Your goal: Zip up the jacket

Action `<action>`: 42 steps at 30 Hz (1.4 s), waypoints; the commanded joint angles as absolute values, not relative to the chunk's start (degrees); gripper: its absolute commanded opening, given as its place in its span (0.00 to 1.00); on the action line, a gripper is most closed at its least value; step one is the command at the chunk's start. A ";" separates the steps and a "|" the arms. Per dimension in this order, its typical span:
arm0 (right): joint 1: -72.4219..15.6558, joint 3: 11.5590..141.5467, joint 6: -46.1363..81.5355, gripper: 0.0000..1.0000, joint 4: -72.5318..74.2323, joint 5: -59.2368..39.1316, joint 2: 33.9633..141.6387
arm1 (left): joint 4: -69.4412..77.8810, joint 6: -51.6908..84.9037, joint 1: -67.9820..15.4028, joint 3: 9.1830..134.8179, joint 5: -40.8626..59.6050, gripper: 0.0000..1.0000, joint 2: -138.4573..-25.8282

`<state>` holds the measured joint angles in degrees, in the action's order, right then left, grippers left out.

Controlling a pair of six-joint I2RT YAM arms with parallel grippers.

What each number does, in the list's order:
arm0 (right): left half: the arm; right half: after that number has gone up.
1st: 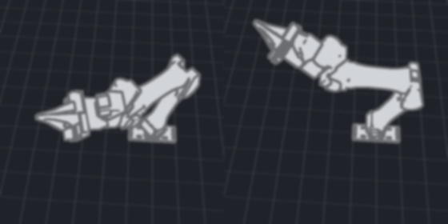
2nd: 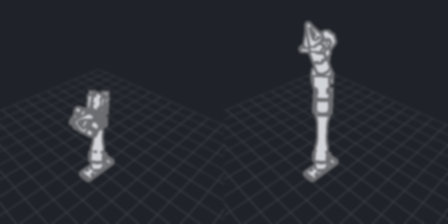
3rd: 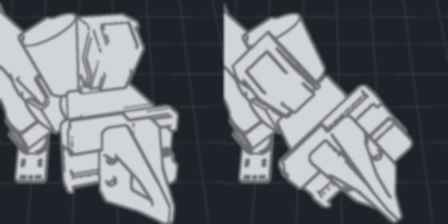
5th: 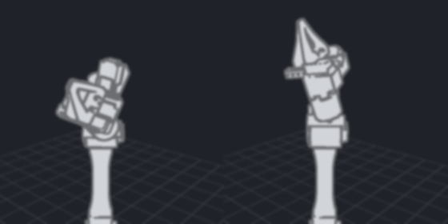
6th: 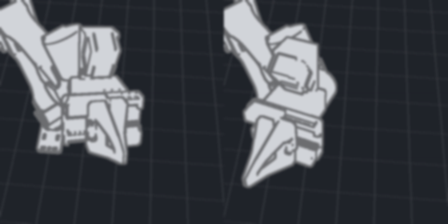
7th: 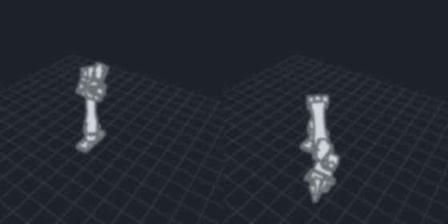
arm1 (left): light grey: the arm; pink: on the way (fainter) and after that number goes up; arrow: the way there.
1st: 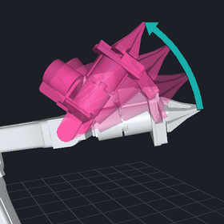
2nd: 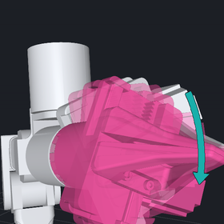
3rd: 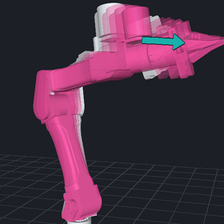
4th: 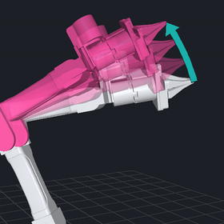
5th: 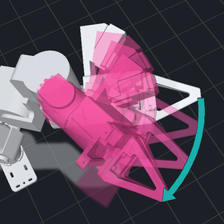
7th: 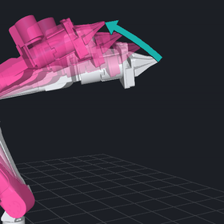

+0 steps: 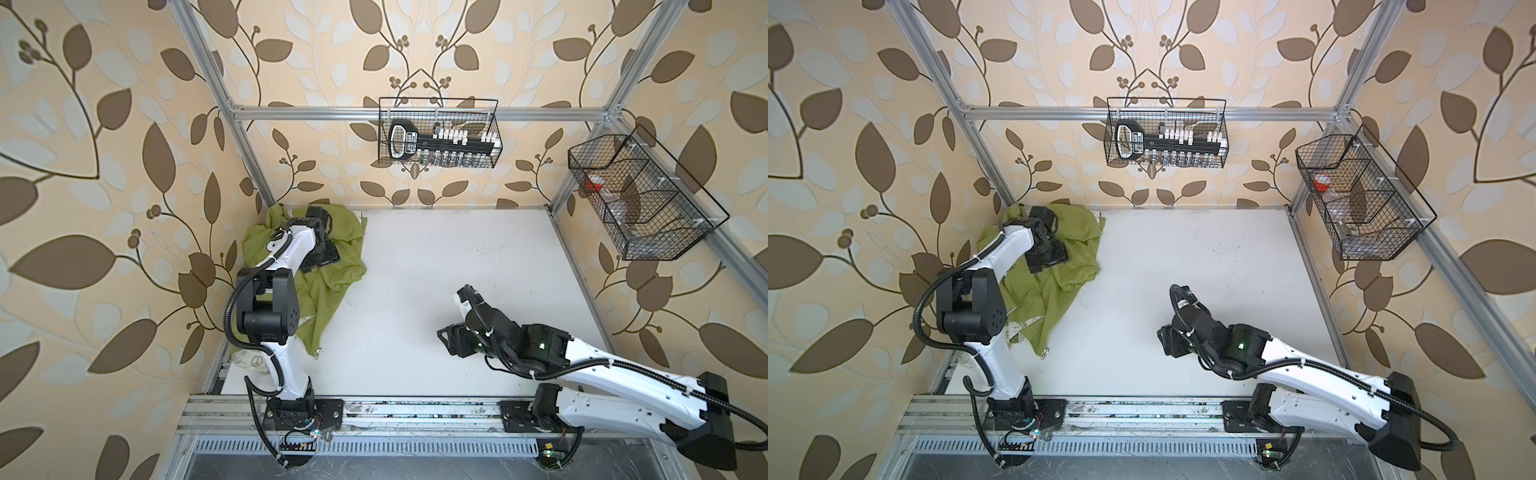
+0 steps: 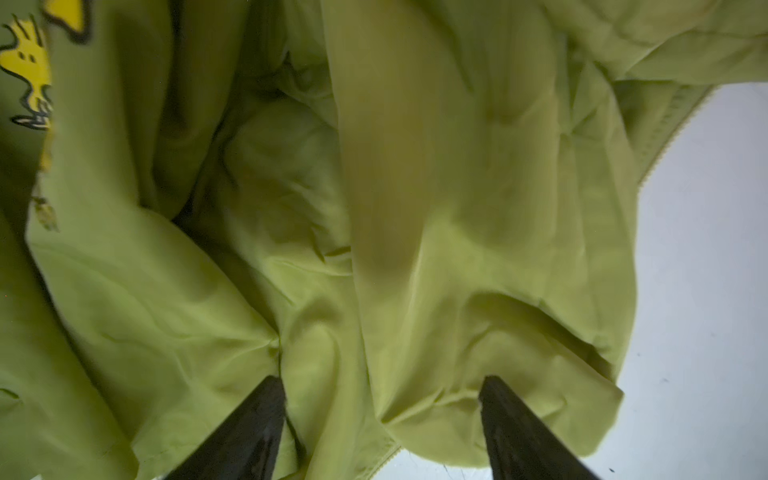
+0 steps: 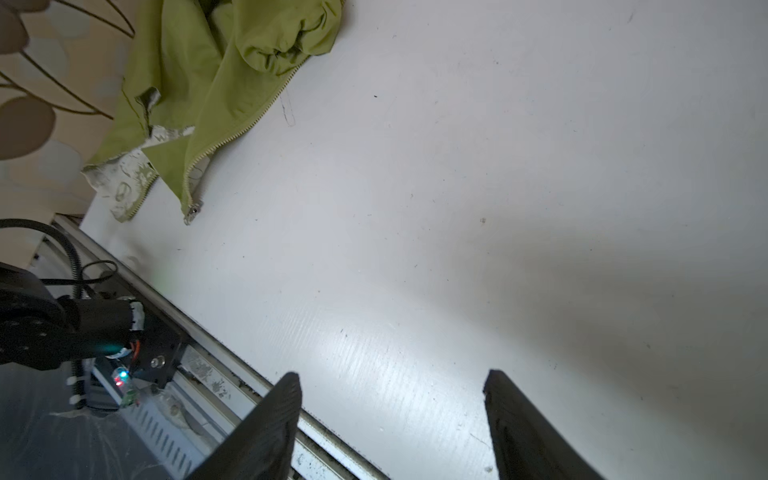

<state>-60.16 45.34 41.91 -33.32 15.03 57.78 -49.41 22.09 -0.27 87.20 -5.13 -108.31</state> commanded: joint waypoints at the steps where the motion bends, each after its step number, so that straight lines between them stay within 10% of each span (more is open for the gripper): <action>1: -60.81 47.97 45.06 0.72 -36.08 19.87 59.63 | -50.63 22.86 0.52 91.17 -4.70 0.76 -110.14; 7: -60.74 48.87 48.61 0.82 -37.73 25.37 57.30 | -48.63 22.25 1.91 91.56 -2.49 0.75 -113.76; 9: -60.45 47.44 50.66 1.00 -37.90 30.04 54.08 | -47.96 21.88 2.21 91.23 -1.43 0.75 -114.40; 24: -47.44 38.91 44.61 1.00 -34.27 15.92 42.35 | -44.85 20.93 2.39 87.11 7.41 0.41 -112.03; 33: -44.47 39.00 41.35 0.57 -32.65 9.85 45.93 | -45.26 20.74 1.73 83.31 11.44 0.08 -105.78; 42: -41.91 37.80 40.11 0.69 -28.53 5.29 47.40 | -46.34 21.94 -5.05 80.65 14.55 0.05 -100.42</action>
